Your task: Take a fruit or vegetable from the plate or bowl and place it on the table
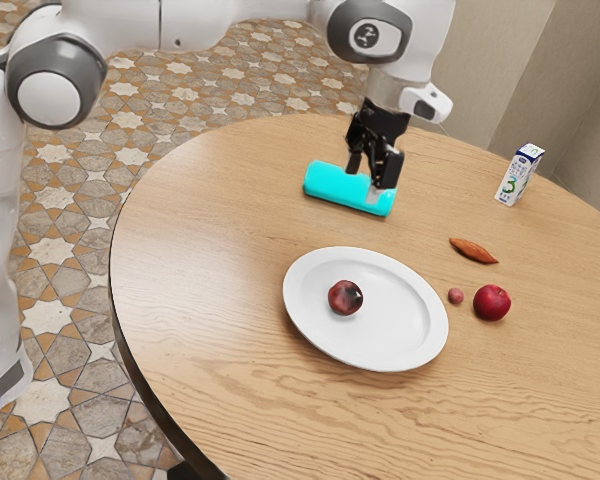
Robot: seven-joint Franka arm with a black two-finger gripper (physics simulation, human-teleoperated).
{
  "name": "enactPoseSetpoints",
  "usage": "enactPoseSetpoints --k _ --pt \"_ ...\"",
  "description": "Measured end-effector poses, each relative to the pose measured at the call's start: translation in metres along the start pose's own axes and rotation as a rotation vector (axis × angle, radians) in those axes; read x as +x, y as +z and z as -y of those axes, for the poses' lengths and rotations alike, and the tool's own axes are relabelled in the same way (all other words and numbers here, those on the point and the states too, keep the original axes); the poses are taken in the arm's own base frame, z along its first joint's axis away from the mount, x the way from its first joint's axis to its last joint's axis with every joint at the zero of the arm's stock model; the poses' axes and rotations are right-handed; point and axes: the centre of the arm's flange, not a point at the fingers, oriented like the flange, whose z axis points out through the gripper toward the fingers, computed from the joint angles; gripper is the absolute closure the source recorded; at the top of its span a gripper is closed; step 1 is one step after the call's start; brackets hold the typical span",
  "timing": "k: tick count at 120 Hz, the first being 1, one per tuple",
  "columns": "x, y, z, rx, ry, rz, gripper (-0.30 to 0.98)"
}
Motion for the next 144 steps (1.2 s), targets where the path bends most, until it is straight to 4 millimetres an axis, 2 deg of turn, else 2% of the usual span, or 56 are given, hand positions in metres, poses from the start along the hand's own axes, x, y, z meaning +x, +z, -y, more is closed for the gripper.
enactPoseSetpoints --k 6,25,33,44,55,78,90,120,144 --pt "-0.002 0.008 -0.003 0.006 0.005 0.002 0.00" --pt "-0.013 0.052 0.003 0.013 0.012 0.004 0.00" --pt "-0.012 0.073 0.005 0.011 0.016 -0.004 0.00" --pt "-0.009 0.090 0.005 0.008 0.026 -0.027 0.00" --pt "-0.005 0.101 -0.004 0.006 0.049 -0.051 0.00" --pt "-0.008 0.122 -0.041 0.005 0.127 -0.066 0.00" --pt "-0.007 0.133 -0.051 0.006 0.149 -0.066 0.00" --pt "0.008 0.162 -0.044 0.012 0.146 -0.043 0.00" --pt "0.013 0.176 -0.044 0.014 0.152 -0.033 0.00"
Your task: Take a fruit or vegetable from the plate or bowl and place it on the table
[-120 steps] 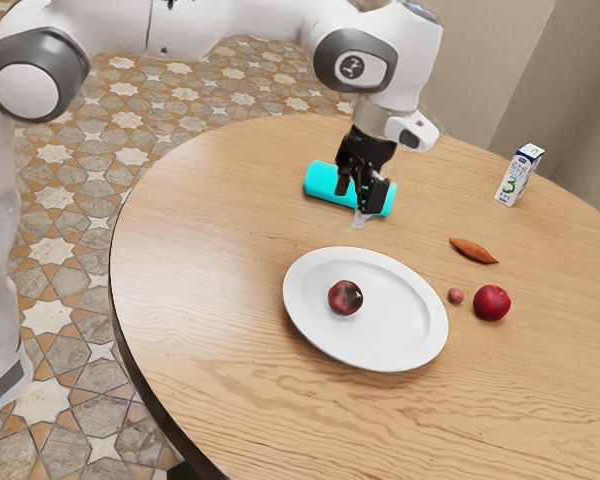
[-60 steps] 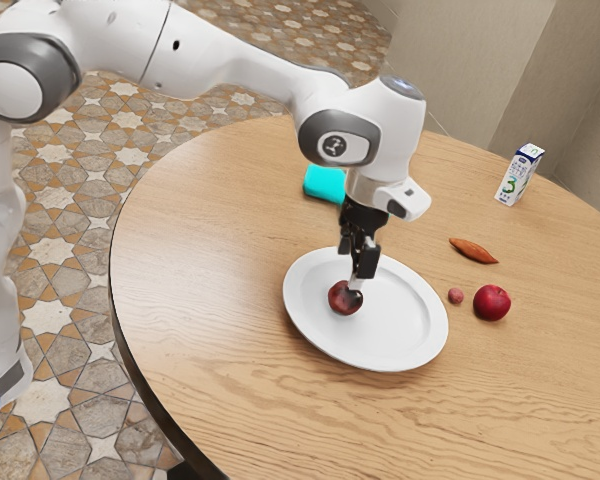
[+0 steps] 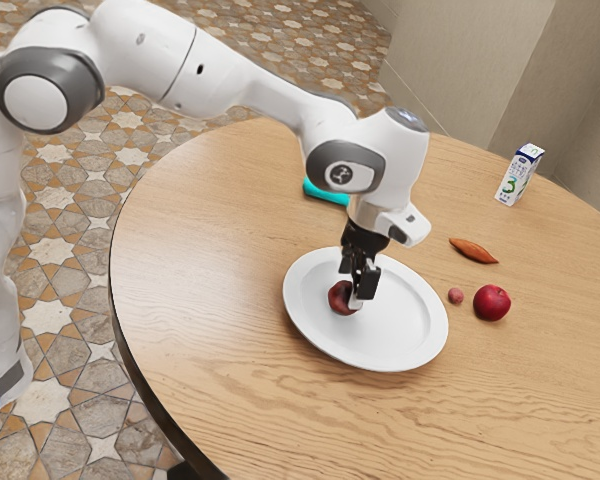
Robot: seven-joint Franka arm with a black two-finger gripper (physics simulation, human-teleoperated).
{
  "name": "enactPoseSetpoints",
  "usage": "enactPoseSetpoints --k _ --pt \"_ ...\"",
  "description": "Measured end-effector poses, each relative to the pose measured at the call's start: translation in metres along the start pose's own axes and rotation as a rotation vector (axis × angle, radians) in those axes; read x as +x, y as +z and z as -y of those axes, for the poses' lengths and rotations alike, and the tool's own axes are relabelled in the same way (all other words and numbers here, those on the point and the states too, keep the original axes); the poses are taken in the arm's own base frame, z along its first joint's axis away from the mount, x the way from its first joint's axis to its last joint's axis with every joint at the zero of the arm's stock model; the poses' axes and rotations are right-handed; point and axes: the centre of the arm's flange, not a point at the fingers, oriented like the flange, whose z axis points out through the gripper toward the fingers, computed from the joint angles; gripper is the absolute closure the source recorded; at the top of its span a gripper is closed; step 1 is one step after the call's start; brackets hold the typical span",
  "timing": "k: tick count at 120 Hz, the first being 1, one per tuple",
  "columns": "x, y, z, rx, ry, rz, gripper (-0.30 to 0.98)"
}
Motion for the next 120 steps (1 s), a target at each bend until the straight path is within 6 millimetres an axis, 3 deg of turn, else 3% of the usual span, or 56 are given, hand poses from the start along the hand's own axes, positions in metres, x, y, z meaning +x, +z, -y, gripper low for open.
enactPoseSetpoints --k 38,54,67,78,91,102,120 --pt "0.005 0.019 0.012 -0.009 -0.015 0.024 0.01" --pt "0.006 0.023 0.012 -0.016 -0.013 0.028 0.09" --pt "0.007 0.026 0.013 -0.020 -0.014 0.032 0.26" --pt "0.006 0.018 0.012 -0.017 -0.010 0.019 0.35" --pt "0.001 -0.009 0.016 -0.014 -0.013 -0.024 0.39" --pt "-0.004 -0.041 0.044 -0.011 -0.056 -0.073 0.38" --pt "-0.017 -0.096 0.133 0.010 -0.196 -0.137 0.39"
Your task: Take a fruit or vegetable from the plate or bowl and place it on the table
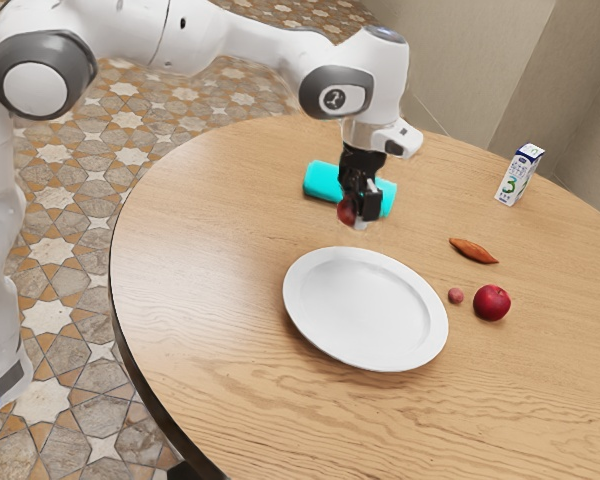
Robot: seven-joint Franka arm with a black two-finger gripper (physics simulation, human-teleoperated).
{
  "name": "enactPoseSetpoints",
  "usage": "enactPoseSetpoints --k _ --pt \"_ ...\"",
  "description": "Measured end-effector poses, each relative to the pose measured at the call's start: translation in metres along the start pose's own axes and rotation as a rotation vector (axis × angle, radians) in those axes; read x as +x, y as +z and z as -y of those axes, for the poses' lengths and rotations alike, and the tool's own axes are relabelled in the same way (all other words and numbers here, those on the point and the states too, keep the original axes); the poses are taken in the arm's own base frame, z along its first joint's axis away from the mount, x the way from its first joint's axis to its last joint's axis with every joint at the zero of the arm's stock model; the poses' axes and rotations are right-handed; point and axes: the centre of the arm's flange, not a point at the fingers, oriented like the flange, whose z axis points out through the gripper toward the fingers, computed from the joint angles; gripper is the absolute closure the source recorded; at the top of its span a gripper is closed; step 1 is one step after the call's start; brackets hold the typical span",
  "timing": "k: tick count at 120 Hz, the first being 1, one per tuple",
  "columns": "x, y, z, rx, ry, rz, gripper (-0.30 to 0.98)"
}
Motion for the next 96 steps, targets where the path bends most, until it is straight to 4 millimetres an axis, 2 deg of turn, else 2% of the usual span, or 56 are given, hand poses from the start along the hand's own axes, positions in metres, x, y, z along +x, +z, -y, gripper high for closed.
enactPoseSetpoints --k 14,26,62,76,96 --pt "-0.006 -0.009 0.067 0.019 -0.106 0.010 0.38" --pt "-0.011 -0.009 0.096 0.027 -0.149 0.024 0.39" --pt "-0.018 -0.001 0.124 0.035 -0.184 0.055 0.39" --pt "-0.020 -0.002 0.128 0.027 -0.181 0.055 0.17" --pt "-0.016 0.003 0.120 0.023 -0.154 0.053 0.05"
